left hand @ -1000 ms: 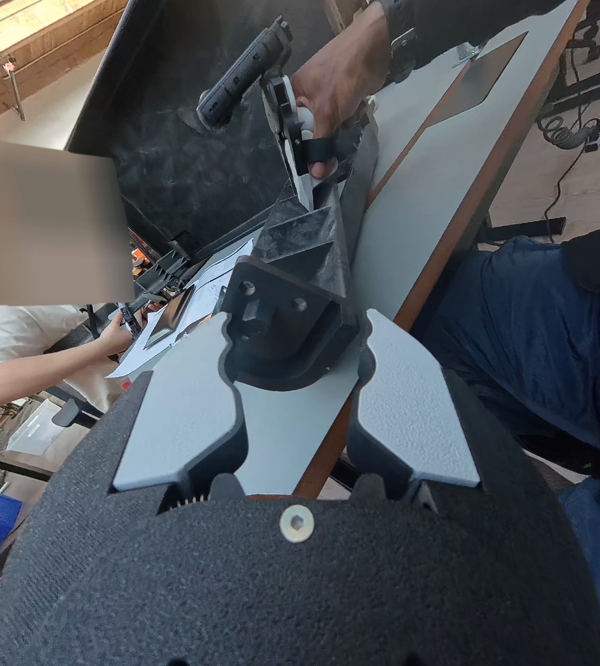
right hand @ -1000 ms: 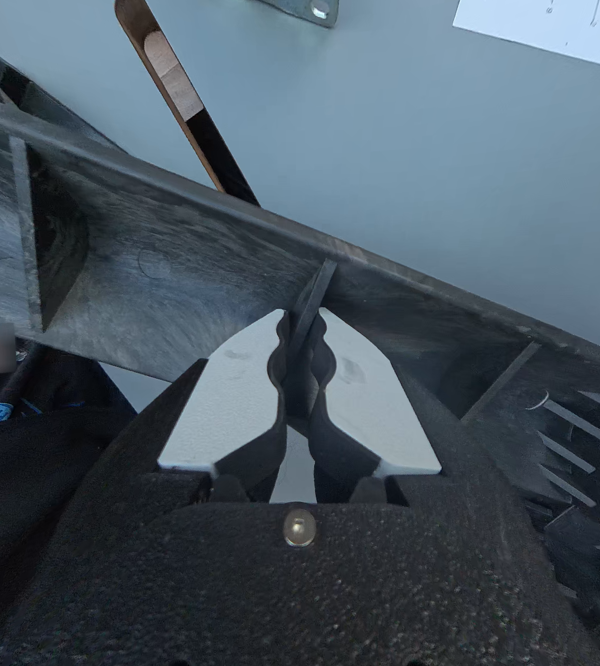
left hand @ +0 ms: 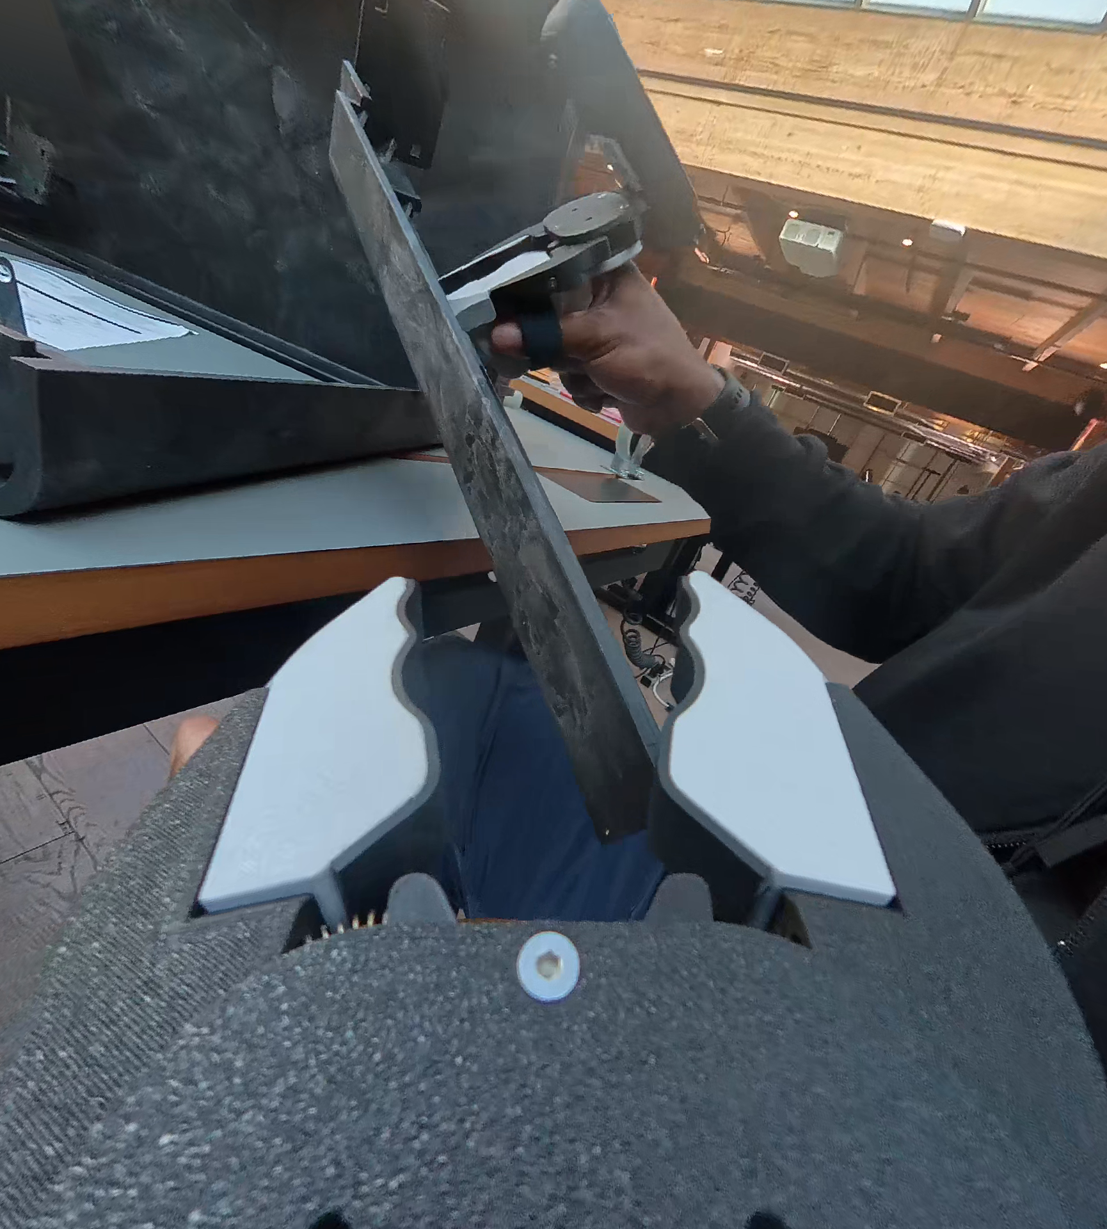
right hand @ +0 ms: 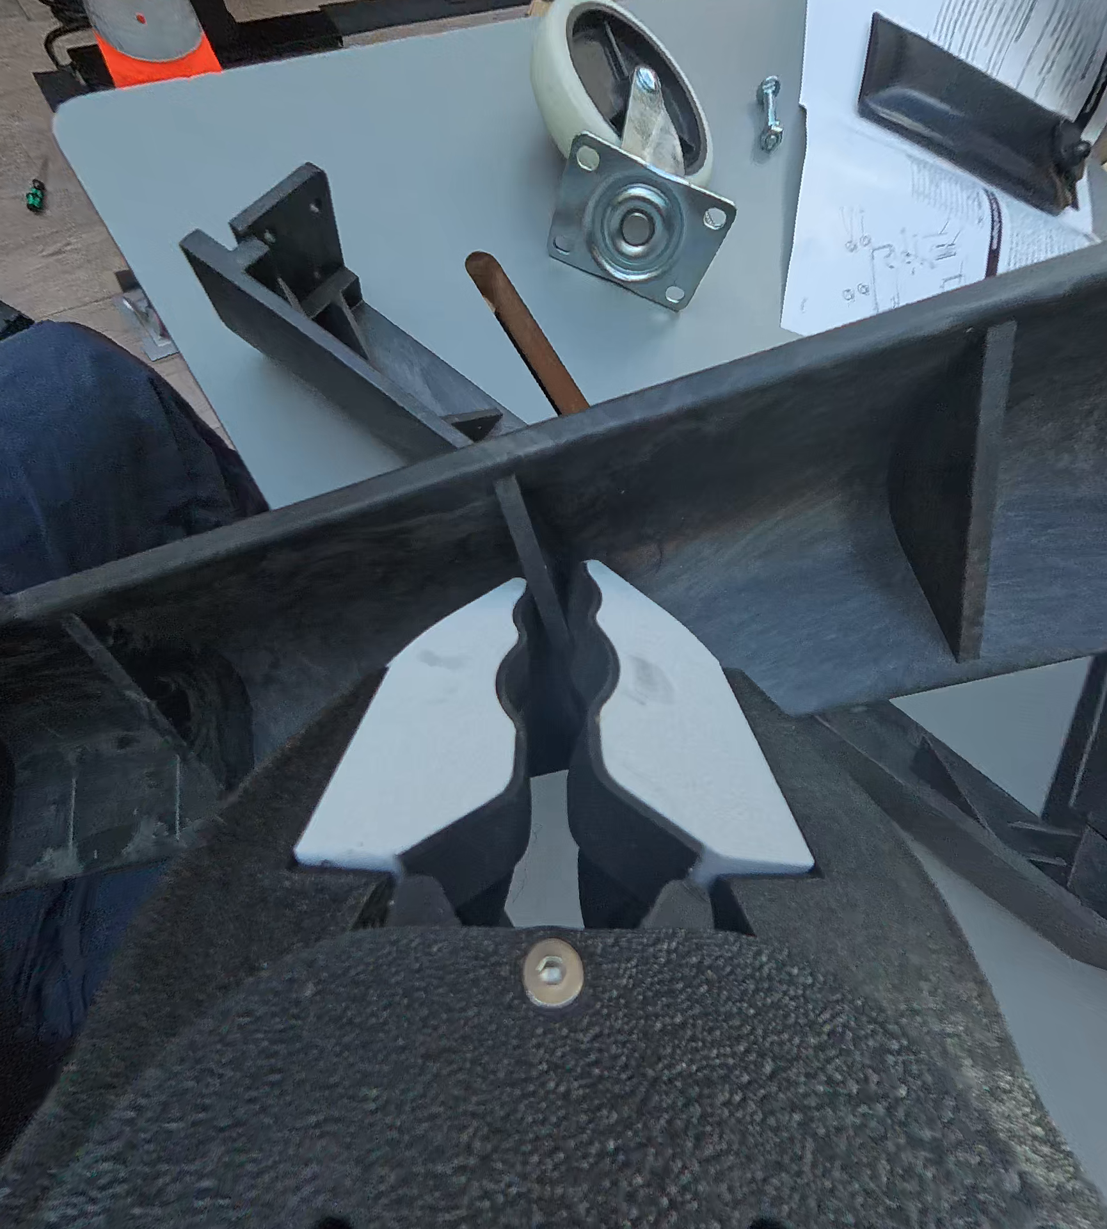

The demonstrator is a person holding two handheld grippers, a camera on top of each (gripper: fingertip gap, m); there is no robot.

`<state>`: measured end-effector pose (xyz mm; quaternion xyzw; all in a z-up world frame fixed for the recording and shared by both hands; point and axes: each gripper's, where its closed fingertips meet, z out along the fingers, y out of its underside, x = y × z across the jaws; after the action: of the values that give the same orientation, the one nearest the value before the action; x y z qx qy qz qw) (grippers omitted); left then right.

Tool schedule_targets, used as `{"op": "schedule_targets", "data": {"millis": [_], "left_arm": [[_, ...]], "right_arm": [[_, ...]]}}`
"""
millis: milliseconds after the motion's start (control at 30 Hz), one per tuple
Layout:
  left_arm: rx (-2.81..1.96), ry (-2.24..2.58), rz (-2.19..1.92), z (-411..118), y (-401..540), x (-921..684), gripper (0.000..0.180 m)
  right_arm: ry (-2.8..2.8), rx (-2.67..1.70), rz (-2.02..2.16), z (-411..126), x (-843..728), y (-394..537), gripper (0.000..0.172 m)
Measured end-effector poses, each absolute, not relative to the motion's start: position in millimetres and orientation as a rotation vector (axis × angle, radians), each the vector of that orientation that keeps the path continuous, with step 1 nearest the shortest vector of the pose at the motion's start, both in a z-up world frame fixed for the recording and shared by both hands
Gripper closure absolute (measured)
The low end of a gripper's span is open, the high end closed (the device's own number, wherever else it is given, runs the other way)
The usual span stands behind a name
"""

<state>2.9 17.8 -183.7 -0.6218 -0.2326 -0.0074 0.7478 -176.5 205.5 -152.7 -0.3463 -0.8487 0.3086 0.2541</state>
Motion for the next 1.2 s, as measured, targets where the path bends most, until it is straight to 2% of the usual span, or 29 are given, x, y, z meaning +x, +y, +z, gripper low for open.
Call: {"op": "schedule_targets", "data": {"millis": [200, 500, 867, 1000, 1200], "left_arm": [[-1.374, -0.431, -0.103, -187.2, 58.0, 33.6, 0.107], [-1.367, -0.232, -0.254, -169.0, 127.3, 74.6, 0.111], [-1.368, -0.209, -0.467, -190.0, 217.3, 60.8, 0.113], [-1.386, -0.172, -0.504, -194.8, 258.0, 49.7, 0.113], [-1.421, -0.126, -0.531, -204.5, 306.2, 38.9, 0.113]], "right_arm": [[-2.181, -0.945, 0.921, -113.4, -123.0, 237.4, 0.164], [-2.046, -1.057, 0.826, -76.9, -45.5, 361.6, 0.164], [-2.096, -1.065, 0.545, -75.9, -36.9, 532.5, 0.164], [-2.148, -1.057, 0.491, -78.6, -55.2, 575.8, 0.165], [-2.197, -0.989, 0.443, -54.7, -73.5, 626.4, 0.165]]}}
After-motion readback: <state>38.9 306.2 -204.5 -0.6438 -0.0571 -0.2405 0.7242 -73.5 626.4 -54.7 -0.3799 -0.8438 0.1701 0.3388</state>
